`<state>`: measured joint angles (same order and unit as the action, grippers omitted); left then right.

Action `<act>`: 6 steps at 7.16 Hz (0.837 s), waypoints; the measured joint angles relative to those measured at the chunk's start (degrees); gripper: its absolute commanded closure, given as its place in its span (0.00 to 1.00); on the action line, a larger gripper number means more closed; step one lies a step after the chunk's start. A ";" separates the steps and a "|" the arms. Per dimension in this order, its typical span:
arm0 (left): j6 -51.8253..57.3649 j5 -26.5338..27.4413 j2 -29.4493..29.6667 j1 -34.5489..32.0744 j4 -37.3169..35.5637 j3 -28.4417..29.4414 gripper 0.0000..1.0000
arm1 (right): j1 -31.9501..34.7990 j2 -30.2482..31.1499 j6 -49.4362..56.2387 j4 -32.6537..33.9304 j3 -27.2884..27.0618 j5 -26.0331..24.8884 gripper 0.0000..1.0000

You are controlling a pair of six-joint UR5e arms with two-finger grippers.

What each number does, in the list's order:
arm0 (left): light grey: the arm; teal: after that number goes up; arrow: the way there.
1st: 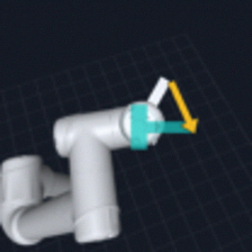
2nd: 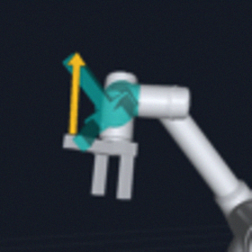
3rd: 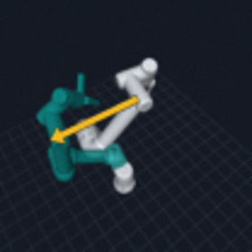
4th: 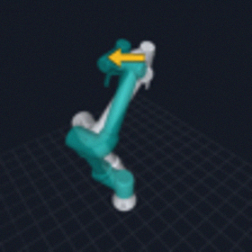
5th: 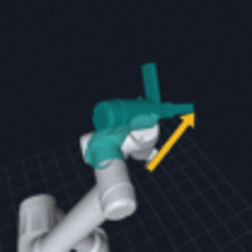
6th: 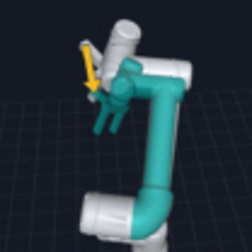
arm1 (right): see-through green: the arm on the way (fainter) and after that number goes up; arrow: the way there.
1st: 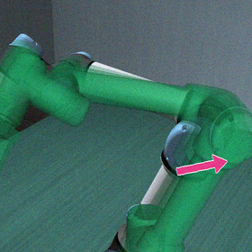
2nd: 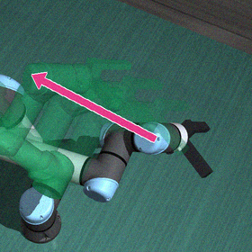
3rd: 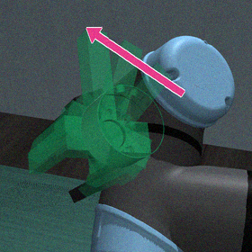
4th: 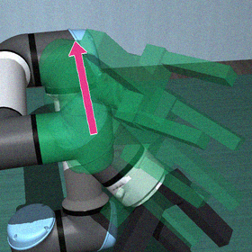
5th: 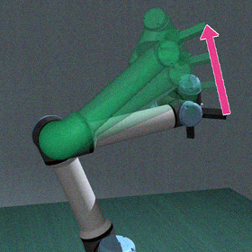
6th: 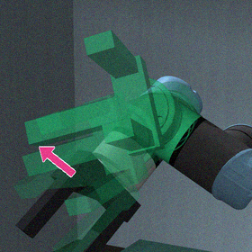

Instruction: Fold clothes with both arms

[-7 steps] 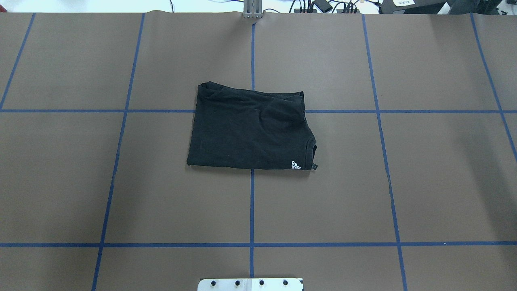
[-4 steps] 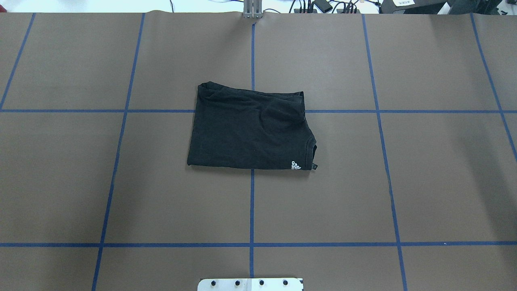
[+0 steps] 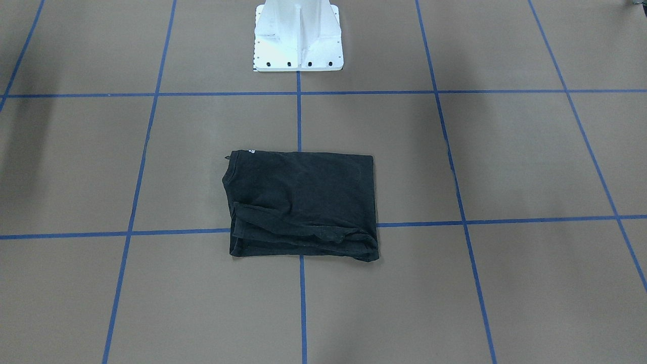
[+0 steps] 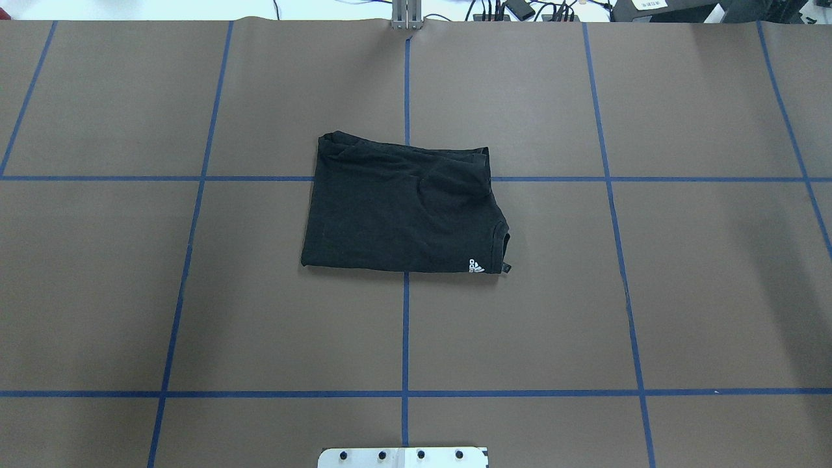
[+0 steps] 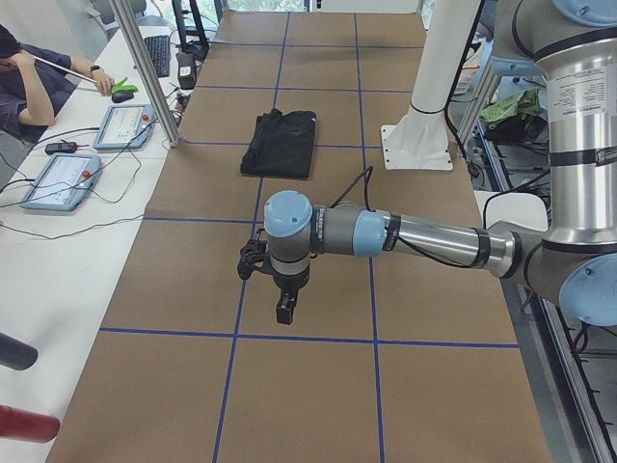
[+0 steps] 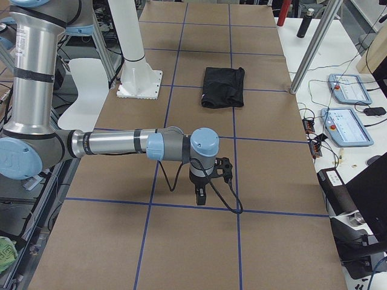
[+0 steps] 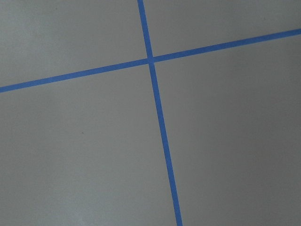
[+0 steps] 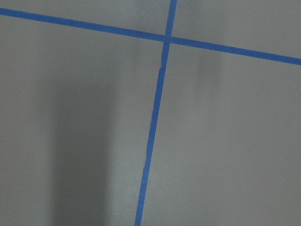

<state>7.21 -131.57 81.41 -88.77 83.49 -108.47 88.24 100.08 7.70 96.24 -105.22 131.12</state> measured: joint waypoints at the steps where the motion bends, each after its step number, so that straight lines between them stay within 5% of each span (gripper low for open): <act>1: 0.00 0.00 0.03 0.00 0.10 -0.12 0.00 | 0.00 0.14 0.02 0.00 -0.09 0.01 0.00; 6: 0.05 0.00 0.24 0.00 0.36 -0.73 0.00 | 0.00 0.21 0.18 -0.05 -0.19 -0.01 0.00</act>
<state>7.25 -131.57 81.65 -88.77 83.85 -109.20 88.24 100.28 7.88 96.19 -105.41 131.11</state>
